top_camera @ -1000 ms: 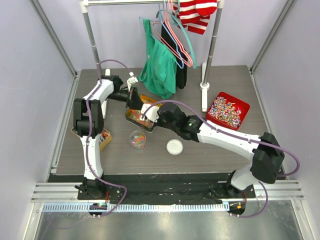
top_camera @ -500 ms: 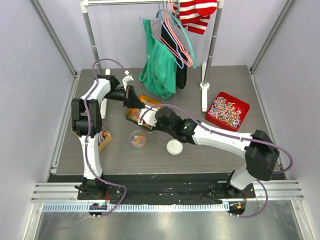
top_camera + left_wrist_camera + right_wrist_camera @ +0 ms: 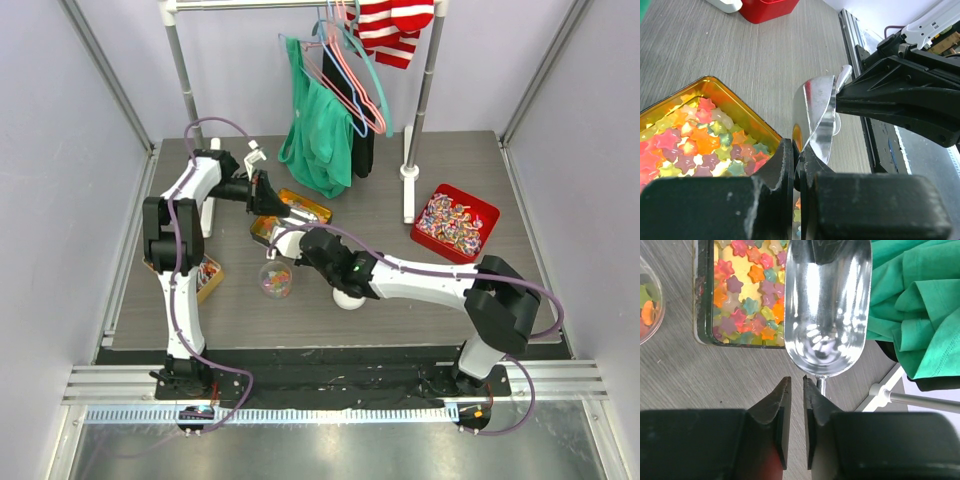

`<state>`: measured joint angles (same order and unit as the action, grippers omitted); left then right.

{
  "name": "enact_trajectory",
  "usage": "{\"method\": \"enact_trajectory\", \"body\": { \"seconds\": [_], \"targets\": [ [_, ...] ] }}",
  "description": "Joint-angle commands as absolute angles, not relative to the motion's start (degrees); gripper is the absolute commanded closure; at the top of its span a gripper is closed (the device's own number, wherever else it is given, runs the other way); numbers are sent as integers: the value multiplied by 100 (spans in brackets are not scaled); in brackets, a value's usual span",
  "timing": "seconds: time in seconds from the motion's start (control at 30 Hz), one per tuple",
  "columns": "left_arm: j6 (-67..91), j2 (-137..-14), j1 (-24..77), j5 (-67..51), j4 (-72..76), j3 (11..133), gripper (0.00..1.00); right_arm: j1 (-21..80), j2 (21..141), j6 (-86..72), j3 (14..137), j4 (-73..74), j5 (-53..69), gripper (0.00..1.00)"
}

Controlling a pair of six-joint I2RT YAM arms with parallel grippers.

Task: Pack the candies
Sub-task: Adjust the spatula.

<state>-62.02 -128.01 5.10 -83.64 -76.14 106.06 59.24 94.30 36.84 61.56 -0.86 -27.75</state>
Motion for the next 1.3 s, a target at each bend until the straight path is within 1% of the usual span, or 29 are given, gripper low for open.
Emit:
{"method": "enact_trajectory", "body": {
  "seconds": [0.0, 0.1, 0.17, 0.4, 0.43, 0.47, 0.53, 0.57, 0.67, 0.7, 0.77, 0.97, 1.27],
  "targets": [
    [-6311, -12630, 466, -8613, -9519, 10740, 100, 5906, 9448, 3832, 6126, -773, -3032, 82],
    [-6319, -12621, 466, -8604, -9519, 10740, 100, 5906, 9518, 3893, 6126, -835, -2997, 89],
    [-6328, -12621, 475, -8613, -9519, 10740, 100, 5915, 9553, 3920, 6117, -852, -2936, 99],
    [-6328, -12656, 466, -8587, -9519, 10732, 100, 5915, 9458, 3920, 6196, -669, -2839, 99],
    [-6337, -12674, 466, -8596, -9527, 10740, 100, 5915, 9405, 3885, 6275, -424, -2804, 96],
    [-6337, -12674, 475, -8587, -9527, 10732, 100, 5915, 9335, 3833, 6354, -239, -2752, 88],
    [-6337, -12691, 466, -8587, -9519, 10749, 100, 5915, 9098, 3727, 6538, 243, -2558, 83],
    [-6337, -12700, 475, -8587, -9519, 10758, 100, 5915, 9018, 3683, 6591, 377, -2488, 77],
    [-6328, -12718, 466, -8587, -9519, 10767, 100, 5915, 8798, 3630, 6653, 580, -2461, 70],
    [-6319, -12700, 466, -8578, -9519, 10767, 100, 5906, 8763, 3639, 6653, 597, -2478, 69],
    [-6328, -12709, 466, -8587, -9519, 10767, 100, 5897, 8693, 3665, 6592, 571, -2487, 61],
    [-6310, -12691, 466, -8569, -9519, 10767, 100, 5818, 8859, 3735, 6443, 264, -2610, 59],
    [-6311, -12621, 466, -8552, -9527, 10731, 100, 5722, 9228, 3770, 6381, 35, -2593, 59]
  ]
}}
